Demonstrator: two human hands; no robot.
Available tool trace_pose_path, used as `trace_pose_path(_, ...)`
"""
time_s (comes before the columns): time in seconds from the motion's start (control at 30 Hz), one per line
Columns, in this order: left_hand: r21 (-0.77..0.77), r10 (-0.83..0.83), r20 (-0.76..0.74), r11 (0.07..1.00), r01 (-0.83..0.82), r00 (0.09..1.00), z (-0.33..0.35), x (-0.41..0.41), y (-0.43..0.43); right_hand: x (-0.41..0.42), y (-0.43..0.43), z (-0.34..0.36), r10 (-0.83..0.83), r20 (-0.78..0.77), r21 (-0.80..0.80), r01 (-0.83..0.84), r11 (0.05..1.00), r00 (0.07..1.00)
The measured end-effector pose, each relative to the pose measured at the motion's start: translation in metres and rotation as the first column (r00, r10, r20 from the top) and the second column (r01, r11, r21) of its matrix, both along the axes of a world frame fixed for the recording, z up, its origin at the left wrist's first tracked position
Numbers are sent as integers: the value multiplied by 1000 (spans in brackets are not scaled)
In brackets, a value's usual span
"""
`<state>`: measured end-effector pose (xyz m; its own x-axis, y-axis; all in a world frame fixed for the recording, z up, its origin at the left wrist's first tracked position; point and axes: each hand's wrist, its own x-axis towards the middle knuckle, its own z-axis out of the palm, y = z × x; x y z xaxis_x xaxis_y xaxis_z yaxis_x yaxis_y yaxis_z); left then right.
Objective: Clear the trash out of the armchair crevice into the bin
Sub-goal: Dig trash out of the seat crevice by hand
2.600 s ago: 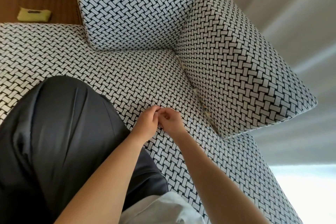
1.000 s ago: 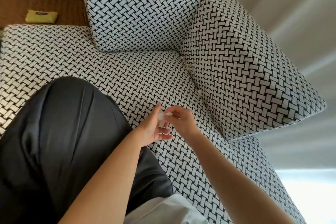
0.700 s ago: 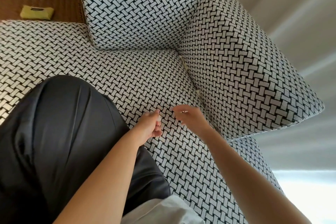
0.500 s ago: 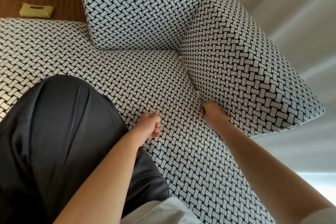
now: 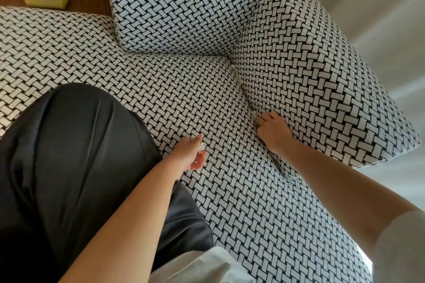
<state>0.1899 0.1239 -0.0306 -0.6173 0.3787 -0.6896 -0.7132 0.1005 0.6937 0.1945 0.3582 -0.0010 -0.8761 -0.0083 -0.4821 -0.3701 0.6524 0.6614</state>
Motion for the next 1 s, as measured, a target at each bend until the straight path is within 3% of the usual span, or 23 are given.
trace_pose_path(0.37, -39, 2, -57, 999, -4, 998, 4, 1, -3, 5, 0, -2, 31, -11, -15, -32, 999, 999)
trace_pose_path(0.77, -54, 31, -60, 998, -35, 998, 0, 0, -4, 14, -7, -2, -42, -44, -16, 41, 999, 998)
trace_pose_path(0.9, -2, 37, -6, 999, -37, 999, -1, 0, -2, 19, -6, 2, -25, -74, -18, 24, 1000, 997)
trace_pose_path(1.0, 18, 21, 14, 1000, -21, 1000, -1, -2, 0, 23, -4, 6, -68, -160, -111, 50, 992, 985)
